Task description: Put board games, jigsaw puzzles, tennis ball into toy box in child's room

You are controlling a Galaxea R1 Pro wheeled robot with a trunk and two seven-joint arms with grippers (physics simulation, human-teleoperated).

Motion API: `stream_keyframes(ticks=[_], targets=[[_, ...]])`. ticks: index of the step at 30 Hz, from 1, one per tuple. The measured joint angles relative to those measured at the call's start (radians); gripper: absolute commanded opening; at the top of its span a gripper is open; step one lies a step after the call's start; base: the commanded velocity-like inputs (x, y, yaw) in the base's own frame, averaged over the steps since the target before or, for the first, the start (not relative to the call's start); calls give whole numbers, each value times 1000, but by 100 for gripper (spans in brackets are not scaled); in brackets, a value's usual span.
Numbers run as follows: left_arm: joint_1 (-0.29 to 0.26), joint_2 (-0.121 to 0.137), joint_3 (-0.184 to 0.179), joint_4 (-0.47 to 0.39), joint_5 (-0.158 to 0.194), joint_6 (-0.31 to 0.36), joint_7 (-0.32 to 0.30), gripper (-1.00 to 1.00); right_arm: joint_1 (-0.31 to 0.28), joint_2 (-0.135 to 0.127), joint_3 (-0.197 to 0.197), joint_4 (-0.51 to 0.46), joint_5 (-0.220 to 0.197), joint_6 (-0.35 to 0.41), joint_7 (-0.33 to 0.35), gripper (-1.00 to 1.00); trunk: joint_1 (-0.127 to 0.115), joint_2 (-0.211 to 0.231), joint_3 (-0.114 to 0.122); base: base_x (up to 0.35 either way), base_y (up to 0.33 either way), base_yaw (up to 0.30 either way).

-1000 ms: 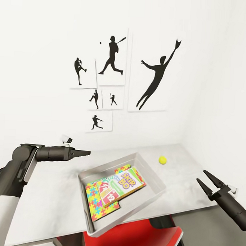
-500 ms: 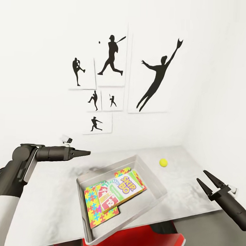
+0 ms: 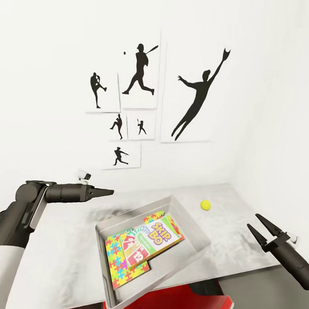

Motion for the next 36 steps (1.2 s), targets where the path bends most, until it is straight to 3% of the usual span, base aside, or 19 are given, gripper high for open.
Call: stream_keyframes(ticks=[18, 20, 26, 30, 33, 34, 36], targets=[[0, 0, 1, 0, -1, 0, 0, 100, 0, 2, 2, -1, 15, -3, -10, 100, 0, 0, 0, 0, 0, 0], [0, 0, 2, 0, -1, 0, 0, 100, 0, 2, 4, -1, 24, -4, -23, 100, 0, 0, 0, 0, 0, 0], [0, 0, 2, 0, -1, 0, 0, 100, -1, 3, 2, -13, 111, -1, -132, 100, 0, 0, 0, 0, 0, 0], [0, 0, 2, -1, 0, 0, 0, 100, -31, 1, 4, -34, 141, 10, -282, 100, 0, 0, 0, 0, 0, 0], [0, 0, 2, 0, 0, 0, 0, 100, -135, 4, 21, -58, 141, 55, -478, 100, 0, 0, 0, 0, 0, 0], [0, 0, 2, 0, 0, 0, 0, 100, -212, 9, 46, -64, 135, 103, -616, 100, 0, 0, 0, 0, 0, 0], [0, 0, 2, 0, 0, 0, 0, 100, -301, 14, 81, -63, 148, 143, -749, 100, 0, 0, 0, 0, 0, 0]])
